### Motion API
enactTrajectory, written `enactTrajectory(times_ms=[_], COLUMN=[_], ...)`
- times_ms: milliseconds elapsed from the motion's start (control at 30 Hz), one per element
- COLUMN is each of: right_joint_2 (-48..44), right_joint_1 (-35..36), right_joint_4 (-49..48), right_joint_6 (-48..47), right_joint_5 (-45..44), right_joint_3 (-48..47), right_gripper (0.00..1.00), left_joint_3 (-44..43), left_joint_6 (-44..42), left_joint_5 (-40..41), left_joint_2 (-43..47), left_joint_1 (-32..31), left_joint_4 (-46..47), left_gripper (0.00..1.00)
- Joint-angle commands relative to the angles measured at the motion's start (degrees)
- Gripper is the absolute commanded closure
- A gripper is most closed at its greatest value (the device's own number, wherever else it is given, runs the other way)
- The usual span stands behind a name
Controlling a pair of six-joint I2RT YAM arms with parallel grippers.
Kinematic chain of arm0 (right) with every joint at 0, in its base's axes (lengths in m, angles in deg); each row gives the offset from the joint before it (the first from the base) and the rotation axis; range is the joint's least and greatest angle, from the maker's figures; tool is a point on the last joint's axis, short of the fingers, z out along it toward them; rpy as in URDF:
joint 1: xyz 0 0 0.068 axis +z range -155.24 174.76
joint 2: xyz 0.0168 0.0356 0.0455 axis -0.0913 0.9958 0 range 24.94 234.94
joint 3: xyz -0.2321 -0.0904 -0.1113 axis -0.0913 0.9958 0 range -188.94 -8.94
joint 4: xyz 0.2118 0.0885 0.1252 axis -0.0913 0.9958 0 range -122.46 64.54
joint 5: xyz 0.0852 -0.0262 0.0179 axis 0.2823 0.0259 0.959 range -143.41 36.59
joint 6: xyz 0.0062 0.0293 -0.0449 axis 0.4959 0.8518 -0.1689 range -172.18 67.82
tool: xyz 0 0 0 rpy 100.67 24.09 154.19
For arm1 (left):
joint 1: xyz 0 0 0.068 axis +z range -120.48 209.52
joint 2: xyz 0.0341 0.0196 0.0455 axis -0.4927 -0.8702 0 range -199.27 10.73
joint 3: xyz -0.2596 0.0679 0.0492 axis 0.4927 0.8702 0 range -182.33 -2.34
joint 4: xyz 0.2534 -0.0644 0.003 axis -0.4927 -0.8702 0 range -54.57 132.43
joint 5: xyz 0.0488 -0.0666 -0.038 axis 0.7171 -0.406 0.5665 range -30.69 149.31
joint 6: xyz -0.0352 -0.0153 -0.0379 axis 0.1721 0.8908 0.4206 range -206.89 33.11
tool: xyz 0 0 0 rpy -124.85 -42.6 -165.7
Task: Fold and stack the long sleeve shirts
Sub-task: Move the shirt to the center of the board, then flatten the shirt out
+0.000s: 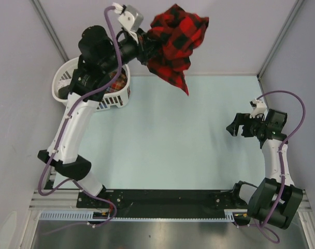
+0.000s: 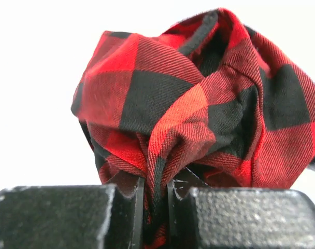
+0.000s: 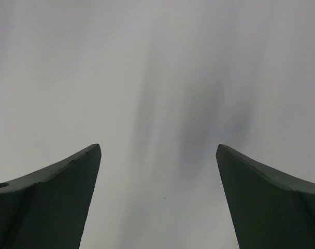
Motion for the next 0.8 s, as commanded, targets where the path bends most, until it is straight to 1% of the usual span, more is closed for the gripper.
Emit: enactTrajectory(times_ms=[0,33,67,100,133,167,200,233,267,333,367,400,433,467,533,567,600,633,667,700,733,767], right_joint_2=[-0.78,-0.6,-0.69,-0.78,-0.86,-1.13,-1.39,-1.48,-1.92,-2.18,-2.01,-1.75,-1.4,-1.13,0.27,0.63,2.02,2.73,3.7,5.36,6.51,7.3], right_joint_1=[-2.35,-2.88,-3.67,-4.98,-5.78,-6.48,-6.84,-7.1,-7.1,-6.49,-5.71,-4.74,-3.43,0.07,4.65,9.2,11.59,13.62,17.21,18.72,19.78,21.88], right_joint_4=[0.84,2.06,3.03,4.86,5.84,6.81,7.86,10.22,11.29,13.14,13.32,12.8,12.18,11.39,8.5,7.53,5.69,4.89,4.27,3.4,3.21,3.04], right_joint_6=[-0.34,-1.38,-2.09,-2.79,-3.5,-5.24,-6.13,-7.27,-9.02,-10.35,-10.71,-10.36,-9.75,-9.22,-6.85,-5.89,-4.4,-3.6,-3.07,-2.72,-2.28,-2.1], right_joint_5=[3.1,4.06,4.5,5.03,6.34,7.05,7.75,8.54,8.9,10.3,10.57,10.14,9.7,9.17,5.4,4.08,1.89,1.0,0.12,-1.63,-2.34,-3.22], right_joint_3=[-3.97,-4.41,-5.03,-5.99,-6.52,-6.88,-7.49,-7.67,-7.76,-7.58,-7.49,-7.32,-6.88,-6.62,-6.18,-6.18,-6.09,-6.17,-6.52,-6.79,-7.23,-7.93], right_gripper=[0.0,0.0,0.0,0.0,0.0,0.0,0.0,0.0,0.0,0.0,0.0,0.0,0.0,0.0,0.0,0.0,0.0,0.0,0.0,0.0,0.0,0.0], left_joint_3=[12.13,18.25,21.44,27.57,31.46,35.59,39.37,45.06,46.77,51.5,53.54,57.56,59.34,60.92,64.26,65.24,66.9,67.7,68.49,69.89,70.51,70.95], left_joint_6=[2.78,0.77,-1.86,-7.02,-9.25,-11.01,-10.86,-10.42,-10.24,-12.86,-14.27,-16.2,-16.56,-16.74,-17.18,-17.27,-17.18,-17.18,-16.49,-15.17,-14.29,-13.41], left_joint_5=[-12.81,-16.81,-19.89,-19.4,-18.09,-19.56,-20.7,-23.76,-24.57,-23.89,-19.88,-18.53,-17.56,-16.59,-16.23,-16.23,-15.88,-14.92,-13.78,-11.51,-10.44,-9.48], left_joint_2=[0.95,1.3,1.65,2.61,3.32,4.55,6.99,8.24,9.12,12.54,13.77,15.27,17.11,17.47,16.52,15.82,15.11,14.06,12.4,11.25,10.45,8.27], left_joint_1=[-0.5,-0.5,-0.41,-0.24,0.46,4.38,7.29,10.28,15.27,17.68,17.69,17.34,17.17,16.9,16.46,15.24,14.1,11.22,9.71,8.22,5.5,4.43], left_joint_4=[-0.56,-3.09,-5.38,-8.19,-10.65,-10.59,-9.46,-7.36,-7.16,-8.38,-8.65,-8.65,-8.13,-7.95,-8.39,-8.56,-8.57,-7.87,-6.73,-5.41,-1.75,0.03], left_gripper=[0.86,0.69,0.42,0.06,0.01,0.0,0.01,0.01,0.01,0.01,0.01,0.01,0.01,0.01,0.01,0.02,0.05,0.06,0.07,0.07,0.07,0.07])
